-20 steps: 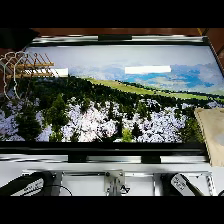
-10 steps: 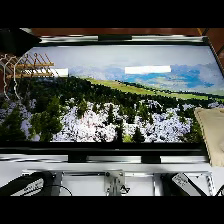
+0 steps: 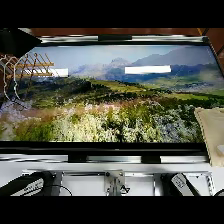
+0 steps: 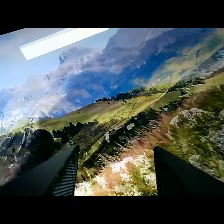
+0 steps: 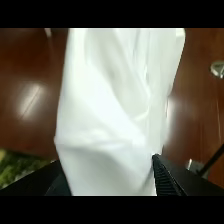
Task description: Fold the shirts.
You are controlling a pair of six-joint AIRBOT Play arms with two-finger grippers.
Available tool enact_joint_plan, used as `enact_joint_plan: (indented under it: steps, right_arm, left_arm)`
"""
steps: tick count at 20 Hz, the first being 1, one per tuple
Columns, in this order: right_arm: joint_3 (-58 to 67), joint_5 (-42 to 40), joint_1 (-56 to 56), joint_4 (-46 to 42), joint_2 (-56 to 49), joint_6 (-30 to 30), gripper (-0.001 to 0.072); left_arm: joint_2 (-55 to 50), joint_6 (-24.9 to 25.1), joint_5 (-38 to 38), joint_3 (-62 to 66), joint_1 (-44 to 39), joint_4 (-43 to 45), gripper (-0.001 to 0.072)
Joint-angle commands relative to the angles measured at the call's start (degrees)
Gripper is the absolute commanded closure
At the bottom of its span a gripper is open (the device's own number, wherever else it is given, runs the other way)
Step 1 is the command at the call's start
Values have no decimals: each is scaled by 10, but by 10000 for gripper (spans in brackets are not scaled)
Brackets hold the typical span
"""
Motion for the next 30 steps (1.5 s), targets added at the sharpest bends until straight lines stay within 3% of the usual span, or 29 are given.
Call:
enact_joint_plan:
  steps: [1,5,7,9,10,11,12,13,15,16,18,20,22,23,25,30]
  right_arm:
    - [-27,168,48,34,21,-6,117]
    - [-166,261,104,168,49,31,117]
    - [-259,227,163,286,63,73,117]
    - [-334,115,253,422,57,101,120]
    - [-361,34,304,487,46,103,210]
    - [-377,-46,363,557,21,94,211]
    - [-377,-110,417,620,-12,59,195]
    - [-372,-168,471,693,-50,8,138]
    - [-346,-220,558,760,-116,-81,133]
    - [-317,-220,596,729,-147,-101,132]
    - [-256,-201,652,564,-183,-86,114]
    - [-213,-160,684,363,-190,-23,114]
    - [-201,-98,685,251,-190,-5,114]
    - [-201,-62,680,226,-192,-6,114]
    - [-201,-18,676,203,-193,-6,114]
    - [-201,-17,676,202,-192,-6,115]
  left_arm:
    - [0,0,0,0,0,0,169]
    - [-1,2,-4,0,0,1,169]
    - [-2,2,-7,0,0,6,169]
    - [-7,-10,-8,0,0,16,169]
    - [-12,-28,-9,0,0,16,169]
    - [-21,-45,-17,-1,-1,16,185]
    - [-31,-57,-31,-5,-4,18,251]
    - [-43,-71,-54,-9,-8,27,261]
    - [-75,-113,-134,-11,-26,94,261]
    - [-94,-135,-178,-12,-38,150,260]
    - [-126,-160,-221,-19,-63,236,256]
    - [-143,-164,-197,-47,-84,259,238]
    - [-149,-186,-148,-92,-105,261,217]
    - [-149,-198,-120,-115,-117,262,182]
    - [-149,-204,-75,-142,-136,262,182]
    - [-156,-203,-55,-147,-147,262,185]
